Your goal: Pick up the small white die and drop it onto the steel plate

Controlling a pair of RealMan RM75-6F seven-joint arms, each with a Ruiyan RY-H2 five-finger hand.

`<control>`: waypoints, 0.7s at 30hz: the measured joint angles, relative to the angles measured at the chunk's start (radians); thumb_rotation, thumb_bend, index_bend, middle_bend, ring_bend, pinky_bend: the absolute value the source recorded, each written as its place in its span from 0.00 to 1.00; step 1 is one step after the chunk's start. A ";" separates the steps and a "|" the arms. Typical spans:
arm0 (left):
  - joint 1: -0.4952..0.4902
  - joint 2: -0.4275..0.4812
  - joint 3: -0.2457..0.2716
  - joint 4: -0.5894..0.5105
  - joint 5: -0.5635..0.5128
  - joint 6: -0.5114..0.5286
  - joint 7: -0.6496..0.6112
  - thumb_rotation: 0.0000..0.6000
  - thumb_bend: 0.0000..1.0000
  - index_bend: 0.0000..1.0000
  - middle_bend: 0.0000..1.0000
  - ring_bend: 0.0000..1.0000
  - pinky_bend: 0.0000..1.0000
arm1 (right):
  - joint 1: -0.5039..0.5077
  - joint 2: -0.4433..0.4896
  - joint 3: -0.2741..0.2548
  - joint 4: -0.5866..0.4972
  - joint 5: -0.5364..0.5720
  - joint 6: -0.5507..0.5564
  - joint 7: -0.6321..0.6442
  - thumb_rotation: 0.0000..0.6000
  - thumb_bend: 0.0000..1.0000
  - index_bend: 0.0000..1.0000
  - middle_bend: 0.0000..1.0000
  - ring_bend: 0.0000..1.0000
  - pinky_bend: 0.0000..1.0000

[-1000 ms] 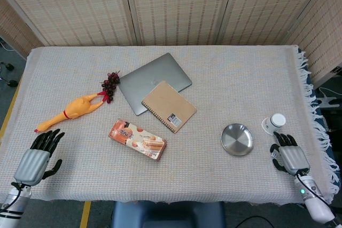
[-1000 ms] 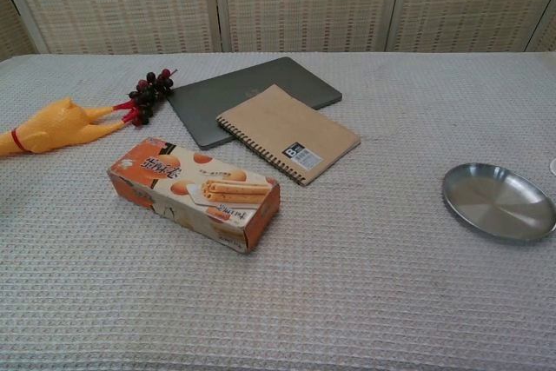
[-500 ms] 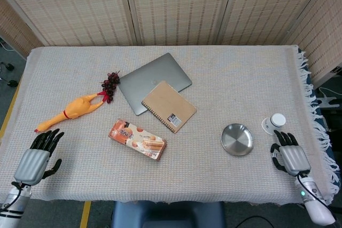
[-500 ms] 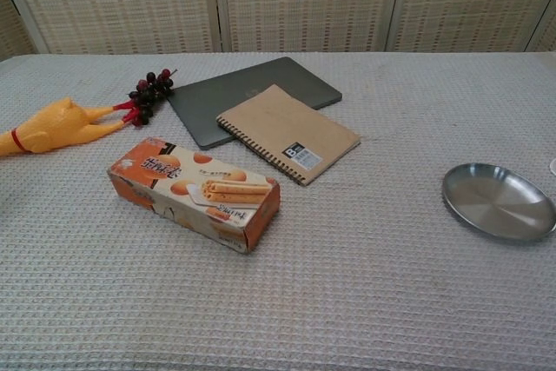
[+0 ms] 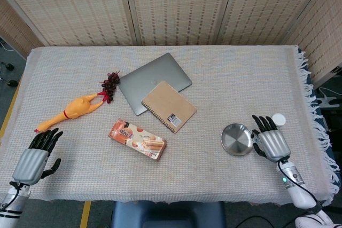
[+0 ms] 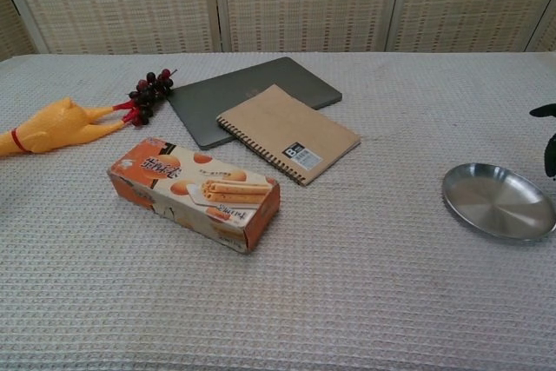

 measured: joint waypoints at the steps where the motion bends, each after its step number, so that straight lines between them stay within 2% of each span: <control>1: 0.001 0.001 0.000 0.000 0.000 0.001 -0.002 1.00 0.42 0.00 0.00 0.00 0.10 | 0.007 -0.006 0.001 0.001 0.001 -0.008 -0.006 1.00 0.36 0.32 0.00 0.00 0.00; 5: 0.001 0.004 0.001 -0.002 0.002 0.002 -0.006 1.00 0.42 0.00 0.00 0.00 0.10 | 0.035 -0.026 -0.004 -0.003 0.012 -0.057 -0.061 1.00 0.36 0.04 0.00 0.00 0.00; 7: 0.001 0.005 0.001 0.001 0.006 0.006 -0.010 1.00 0.42 0.00 0.00 0.00 0.10 | 0.038 -0.026 -0.006 -0.009 0.017 -0.065 -0.079 1.00 0.36 0.00 0.00 0.00 0.00; 13: 0.001 0.004 -0.002 0.005 0.001 0.005 -0.013 1.00 0.42 0.00 0.00 0.00 0.10 | 0.037 0.008 -0.010 -0.044 0.027 -0.069 0.013 1.00 0.35 0.00 0.00 0.00 0.00; 17: 0.002 0.002 0.000 0.002 0.006 0.008 -0.005 1.00 0.42 0.00 0.00 0.00 0.10 | 0.019 0.082 -0.009 -0.074 0.025 -0.010 0.043 1.00 0.29 0.00 0.00 0.00 0.00; 21: -0.001 -0.001 0.000 0.003 -0.001 -0.004 0.000 1.00 0.42 0.00 0.00 0.00 0.10 | 0.015 0.157 0.000 -0.076 0.059 -0.026 0.065 1.00 0.27 0.00 0.00 0.00 0.00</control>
